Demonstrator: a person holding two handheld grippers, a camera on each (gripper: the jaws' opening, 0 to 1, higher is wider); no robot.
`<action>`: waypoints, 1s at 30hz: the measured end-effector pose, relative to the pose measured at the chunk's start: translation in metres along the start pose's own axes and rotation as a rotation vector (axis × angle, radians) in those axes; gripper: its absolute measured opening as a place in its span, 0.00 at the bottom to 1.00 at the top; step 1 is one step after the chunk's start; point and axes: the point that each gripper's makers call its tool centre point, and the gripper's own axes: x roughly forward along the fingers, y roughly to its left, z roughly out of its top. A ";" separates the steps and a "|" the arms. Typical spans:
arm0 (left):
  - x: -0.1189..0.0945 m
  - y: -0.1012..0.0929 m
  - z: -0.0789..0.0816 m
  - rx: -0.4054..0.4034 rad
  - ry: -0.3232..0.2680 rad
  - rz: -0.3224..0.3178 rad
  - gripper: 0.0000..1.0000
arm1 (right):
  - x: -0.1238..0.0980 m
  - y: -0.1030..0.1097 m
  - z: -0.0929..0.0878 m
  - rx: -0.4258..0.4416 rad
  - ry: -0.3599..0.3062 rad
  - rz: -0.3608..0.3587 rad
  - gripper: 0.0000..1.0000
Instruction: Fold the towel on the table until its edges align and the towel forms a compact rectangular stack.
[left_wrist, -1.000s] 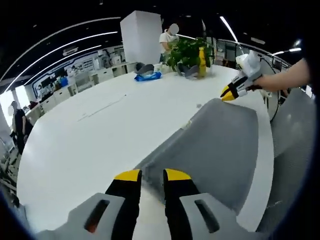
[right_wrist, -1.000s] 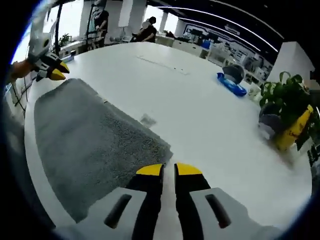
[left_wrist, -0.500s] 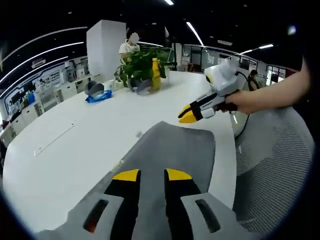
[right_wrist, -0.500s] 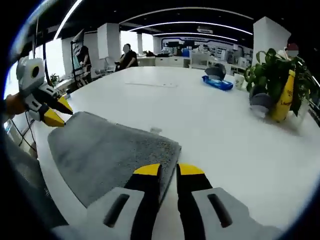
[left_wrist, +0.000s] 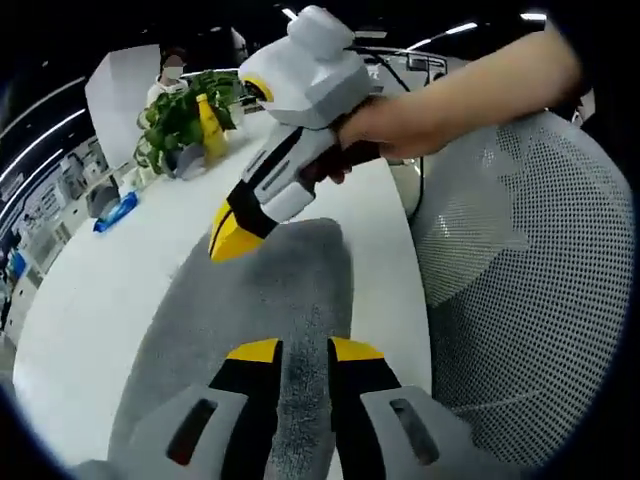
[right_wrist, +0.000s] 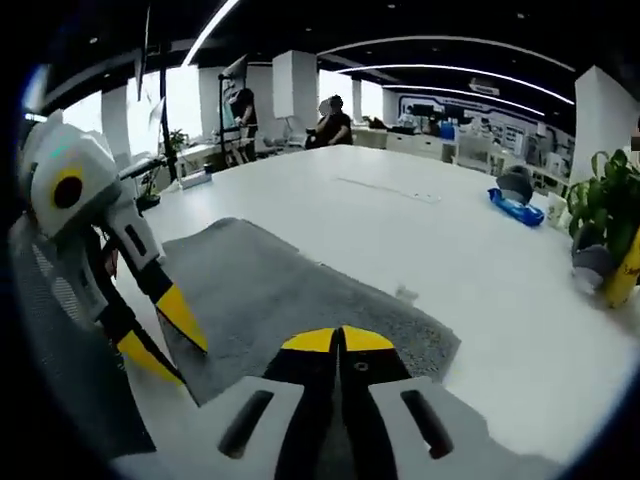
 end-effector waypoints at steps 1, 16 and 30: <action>0.001 -0.001 -0.003 -0.010 0.005 -0.001 0.18 | 0.002 0.002 -0.003 -0.026 0.020 0.014 0.00; 0.001 0.001 -0.029 0.021 0.057 -0.010 0.19 | 0.005 0.006 -0.009 -0.176 0.070 0.013 0.00; 0.003 -0.004 -0.033 0.134 0.091 -0.011 0.22 | 0.009 0.001 -0.015 -0.160 0.072 -0.014 0.00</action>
